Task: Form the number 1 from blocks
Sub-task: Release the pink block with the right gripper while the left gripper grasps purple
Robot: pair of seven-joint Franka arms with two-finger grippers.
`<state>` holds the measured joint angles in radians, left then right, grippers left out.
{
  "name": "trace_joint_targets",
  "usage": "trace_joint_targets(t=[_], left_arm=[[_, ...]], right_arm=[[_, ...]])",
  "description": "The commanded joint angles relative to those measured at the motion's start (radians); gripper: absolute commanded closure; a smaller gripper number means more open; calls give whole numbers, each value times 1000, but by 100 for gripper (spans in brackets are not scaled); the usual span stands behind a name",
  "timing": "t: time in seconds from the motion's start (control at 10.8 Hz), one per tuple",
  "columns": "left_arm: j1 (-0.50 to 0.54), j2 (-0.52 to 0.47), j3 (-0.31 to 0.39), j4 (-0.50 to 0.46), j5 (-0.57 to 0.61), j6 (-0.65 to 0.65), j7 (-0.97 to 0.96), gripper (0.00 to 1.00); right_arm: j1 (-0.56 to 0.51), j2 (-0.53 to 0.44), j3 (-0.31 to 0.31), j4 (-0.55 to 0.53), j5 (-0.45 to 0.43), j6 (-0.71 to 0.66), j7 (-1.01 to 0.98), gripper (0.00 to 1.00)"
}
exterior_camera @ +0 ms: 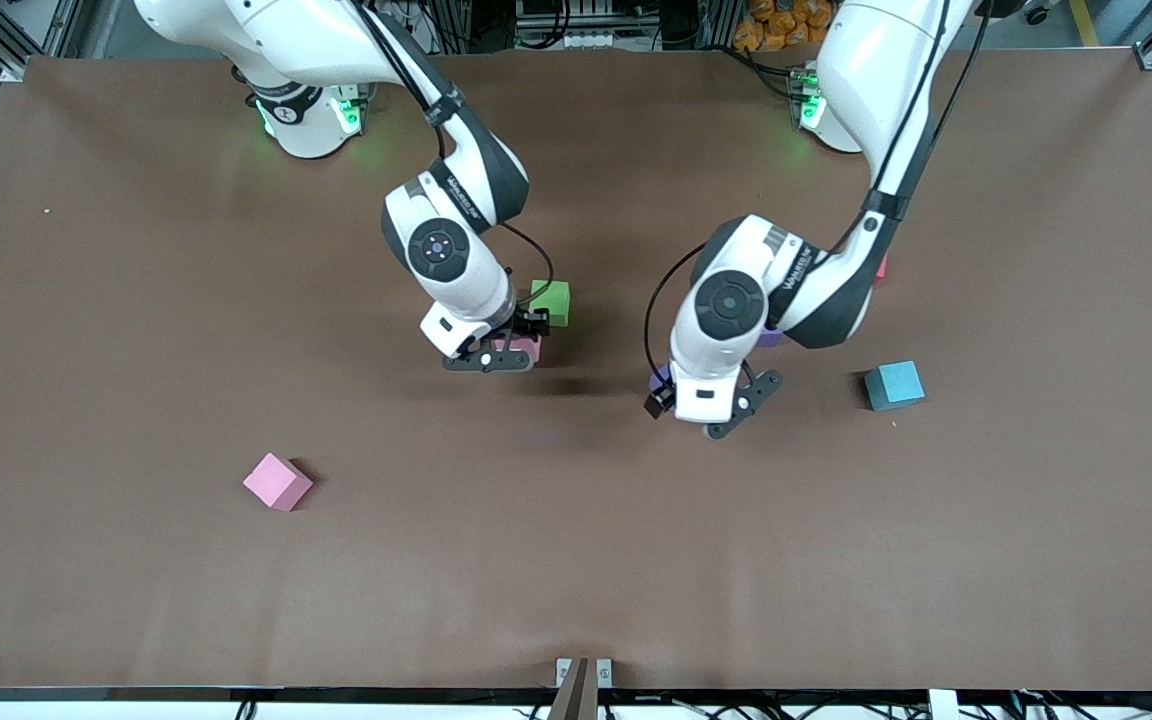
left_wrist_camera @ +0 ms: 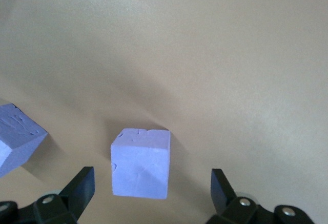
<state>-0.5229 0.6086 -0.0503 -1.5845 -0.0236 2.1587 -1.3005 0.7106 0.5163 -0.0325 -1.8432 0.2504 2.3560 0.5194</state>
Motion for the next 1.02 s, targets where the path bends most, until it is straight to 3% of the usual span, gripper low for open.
trace_joint_targets(t=[0.0,0.37,0.92], left_arm=[[-5,28,-11,-12,-22,62,-96,0],[-23,69,-13,-28,-7,81,-103,0],[-22,68,-13,-67,-7,78,-83,0]], right_arm=[[16,47,-18,83,3,-9,7,44],[84,119,-62,180,3,-90,77,44],[118,136,-69,180,33,-118,120,44]])
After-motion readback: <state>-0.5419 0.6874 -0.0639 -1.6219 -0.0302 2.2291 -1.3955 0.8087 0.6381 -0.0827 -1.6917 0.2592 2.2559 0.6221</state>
